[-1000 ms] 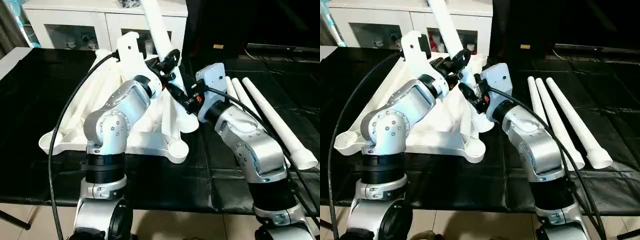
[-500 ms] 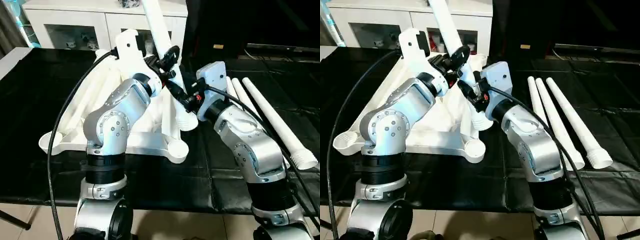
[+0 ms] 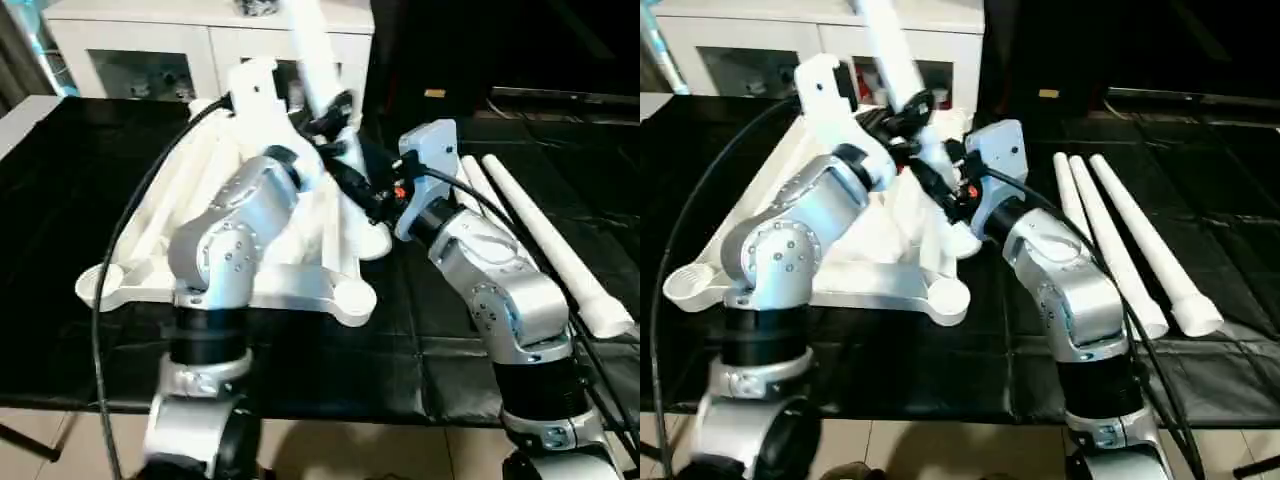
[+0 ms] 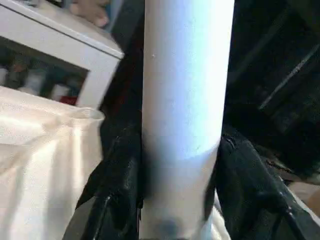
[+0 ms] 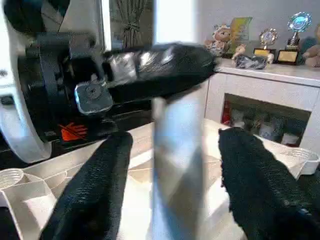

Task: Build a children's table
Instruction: Pick table leg

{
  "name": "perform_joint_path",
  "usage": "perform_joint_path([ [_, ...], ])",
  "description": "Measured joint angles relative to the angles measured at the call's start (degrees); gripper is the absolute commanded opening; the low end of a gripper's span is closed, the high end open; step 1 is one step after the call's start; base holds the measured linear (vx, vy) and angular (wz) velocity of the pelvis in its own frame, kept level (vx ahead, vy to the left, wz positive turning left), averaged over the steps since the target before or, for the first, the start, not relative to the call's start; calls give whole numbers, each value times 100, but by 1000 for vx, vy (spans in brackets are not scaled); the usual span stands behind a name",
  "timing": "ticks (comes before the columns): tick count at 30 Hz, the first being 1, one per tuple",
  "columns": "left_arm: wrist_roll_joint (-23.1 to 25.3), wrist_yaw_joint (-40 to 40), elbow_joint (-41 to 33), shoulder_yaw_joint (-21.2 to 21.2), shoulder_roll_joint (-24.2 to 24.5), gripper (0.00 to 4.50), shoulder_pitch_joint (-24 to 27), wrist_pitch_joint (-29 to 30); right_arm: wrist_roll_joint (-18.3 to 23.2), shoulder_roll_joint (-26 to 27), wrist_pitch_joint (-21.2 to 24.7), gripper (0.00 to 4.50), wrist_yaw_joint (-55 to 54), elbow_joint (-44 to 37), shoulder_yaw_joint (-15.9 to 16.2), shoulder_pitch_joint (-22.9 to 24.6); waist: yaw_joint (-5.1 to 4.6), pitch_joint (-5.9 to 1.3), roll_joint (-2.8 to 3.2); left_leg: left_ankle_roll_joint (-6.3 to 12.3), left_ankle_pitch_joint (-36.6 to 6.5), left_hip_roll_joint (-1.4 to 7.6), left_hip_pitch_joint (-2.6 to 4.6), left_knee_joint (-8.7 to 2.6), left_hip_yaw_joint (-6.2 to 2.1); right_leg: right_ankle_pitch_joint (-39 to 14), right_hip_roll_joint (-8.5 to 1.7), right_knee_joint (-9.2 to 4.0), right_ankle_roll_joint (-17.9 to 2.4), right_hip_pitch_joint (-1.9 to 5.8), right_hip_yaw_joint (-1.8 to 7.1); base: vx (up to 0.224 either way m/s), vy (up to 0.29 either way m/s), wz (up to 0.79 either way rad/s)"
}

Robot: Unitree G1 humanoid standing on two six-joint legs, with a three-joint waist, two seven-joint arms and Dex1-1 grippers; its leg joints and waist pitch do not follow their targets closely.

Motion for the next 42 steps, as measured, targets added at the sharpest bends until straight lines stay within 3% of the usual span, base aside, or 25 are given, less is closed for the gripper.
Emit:
perform_joint_path([
  [2, 55, -32, 112, 15, 121, 181, -41, -87, 63, -113, -2, 334, 149, -67, -74, 7, 4, 1, 1, 0, 0, 0, -1, 1, 0, 1, 0, 0, 0, 0, 0, 0, 0, 0],
  [5, 149, -91, 285, 65, 338, 181, -165, -220, 554, -204, 83, 360, 516, -396, -280, 47, 20, 2, 4, 1, 0, 0, -1, 1, 0, 1, 0, 0, 0, 0, -1, 0, 0, 0],
  [8, 185, -211, 435, 117, 447, 181, -211, -364, 755, -208, 180, 379, 538, -539, -469, 49, 24, 2, 4, 2, 1, 0, 1, 3, 0, 2, 0, 0, -1, 2, -1, 0, 0, 0],
  [16, 241, -768, 789, 76, 757, 181, -214, -451, 1294, -91, 886, 436, 222, -362, -890, 41, 29, 3, 7, 5, 8, 0, 0, 7, 0, 14, 0, 1, -5, 2, 0, 0, 0, 0],
  [21, 105, -1596, 1099, 53, 1117, 181, -351, -509, 1130, -284, 596, 450, 240, -289, -908, -75, 33, 7, 13, 2, 9, 0, -1, 6, 0, 14, 0, 1, -5, 0, 0, 0, 0, 0],
  [23, -308, -2304, 1215, 154, 1252, 181, -434, -412, 1298, -549, 655, 450, 588, -251, -972, -136, 48, 6, 13, 2, 9, 0, -1, 5, 0, 14, 0, -2, -5, 2, -1, 0, 0, 0],
  [27, -680, -3316, 1270, 204, 1562, 180, -457, -321, 1621, -703, 854, 450, 928, -196, -1129, -168, 36, 8, 15, 3, 9, 0, -2, 5, 1, 14, 0, 2, -5, -3, 0, 0, 0, 0],
  [29, -821, -3700, 1255, 201, 1629, 180, -457, -257, 1656, -779, 903, 450, 1035, -176, -1141, -235, 34, 7, 17, 2, 10, 0, 1, 6, 1, 15, 0, 8, -5, -2, 0, 0, 0, 0],
  [35, -985, -4571, 1111, -106, 1871, 180, -401, -157, 2504, -1196, 1520, 450, 2066, -254, -1077, -226, 49, 7, 17, 2, 11, 0, 6, 7, 1, 15, -1, 9, -6, 6, 1, 0, 0, 0],
  [42, -1225, -5368, 681, -346, 2043, 180, -296, -37, 2482, -1562, 1750, 450, 2698, -376, -549, 91, 51, 7, 17, 1, 14, 0, 12, 9, 1, 15, -1, 17, -6, 7, 1, 0, 0, 0],
])
